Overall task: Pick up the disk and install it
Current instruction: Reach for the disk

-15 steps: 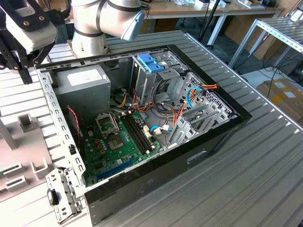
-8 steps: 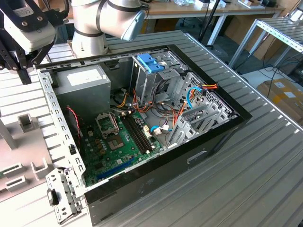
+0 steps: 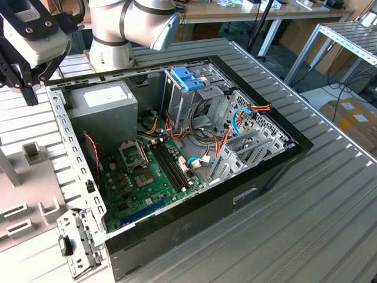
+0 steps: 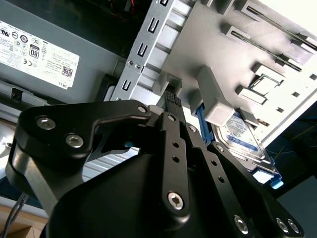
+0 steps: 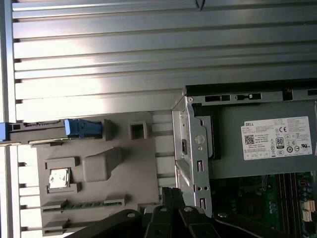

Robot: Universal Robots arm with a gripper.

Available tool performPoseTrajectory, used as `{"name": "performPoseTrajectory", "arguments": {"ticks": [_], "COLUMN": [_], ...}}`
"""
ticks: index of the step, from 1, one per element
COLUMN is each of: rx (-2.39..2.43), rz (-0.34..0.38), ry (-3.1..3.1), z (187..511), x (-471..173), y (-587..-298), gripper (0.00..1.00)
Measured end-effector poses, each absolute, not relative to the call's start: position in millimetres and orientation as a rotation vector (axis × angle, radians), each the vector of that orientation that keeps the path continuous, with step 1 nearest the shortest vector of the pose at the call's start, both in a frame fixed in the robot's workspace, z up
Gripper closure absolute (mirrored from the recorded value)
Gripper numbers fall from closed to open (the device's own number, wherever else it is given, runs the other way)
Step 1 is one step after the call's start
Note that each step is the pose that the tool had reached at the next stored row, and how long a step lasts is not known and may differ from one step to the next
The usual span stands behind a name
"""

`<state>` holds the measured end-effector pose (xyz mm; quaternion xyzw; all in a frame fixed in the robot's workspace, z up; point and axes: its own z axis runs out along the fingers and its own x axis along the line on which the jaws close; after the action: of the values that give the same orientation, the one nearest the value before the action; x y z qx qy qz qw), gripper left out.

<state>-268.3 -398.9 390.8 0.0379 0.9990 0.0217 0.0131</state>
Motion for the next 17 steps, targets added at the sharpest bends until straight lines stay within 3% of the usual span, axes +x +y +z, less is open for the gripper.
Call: {"name": "performPoseTrajectory", "arguments": {"ticks": [17], "rx": [0.118], "rz": [0.068], "ry": [3.112], "z": [390.4], "x": [-271.9], "y": [-398.9], "gripper": [0.89]}}
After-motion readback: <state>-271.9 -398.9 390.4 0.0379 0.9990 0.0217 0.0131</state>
